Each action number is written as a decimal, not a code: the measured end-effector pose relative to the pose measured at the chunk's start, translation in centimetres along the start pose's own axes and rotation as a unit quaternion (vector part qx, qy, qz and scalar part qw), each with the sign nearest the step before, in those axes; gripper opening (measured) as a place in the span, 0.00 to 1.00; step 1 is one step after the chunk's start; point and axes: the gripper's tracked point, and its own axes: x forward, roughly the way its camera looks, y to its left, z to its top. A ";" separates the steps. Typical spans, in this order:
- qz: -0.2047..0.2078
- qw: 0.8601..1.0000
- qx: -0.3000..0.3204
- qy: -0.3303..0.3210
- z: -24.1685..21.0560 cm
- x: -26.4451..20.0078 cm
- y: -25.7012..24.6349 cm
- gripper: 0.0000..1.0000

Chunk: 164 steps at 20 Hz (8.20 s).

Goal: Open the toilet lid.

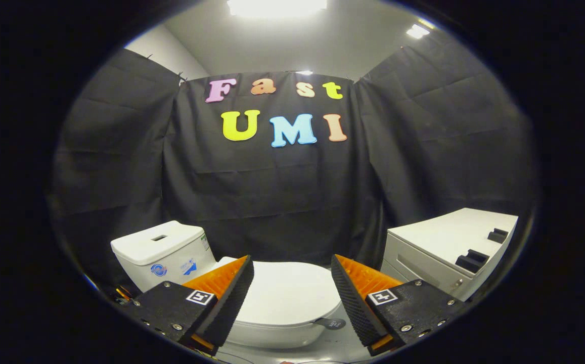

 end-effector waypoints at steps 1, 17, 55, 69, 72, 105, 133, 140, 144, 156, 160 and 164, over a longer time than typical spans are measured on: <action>-0.002 1.000 0.012 0.003 -0.4 0.4 -0.3 0.95; -0.031 0.982 0.179 0.051 -8.5 4.7 -5.3 0.96; -0.158 0.811 0.548 0.130 -28.0 6.6 -11.5 0.69; -0.121 0.811 0.554 0.142 -26.2 7.5 -9.3 0.06; -0.126 0.816 0.544 0.151 -25.9 7.6 -9.2 0.02; -0.106 0.919 0.345 0.157 -8.2 6.9 -2.4 0.00; -0.083 0.985 0.061 0.137 3.3 6.3 9.1 0.00; -0.082 0.989 0.011 0.126 4.4 6.5 11.4 0.00; -0.072 0.991 -0.011 0.115 5.6 6.3 13.9 0.00; -0.033 0.994 -0.051 0.096 7.5 6.0 20.0 0.00; -0.031 0.990 -0.098 0.093 7.7 5.9 22.0 0.00; -0.016 0.987 -0.133 0.087 7.9 5.7 24.3 0.00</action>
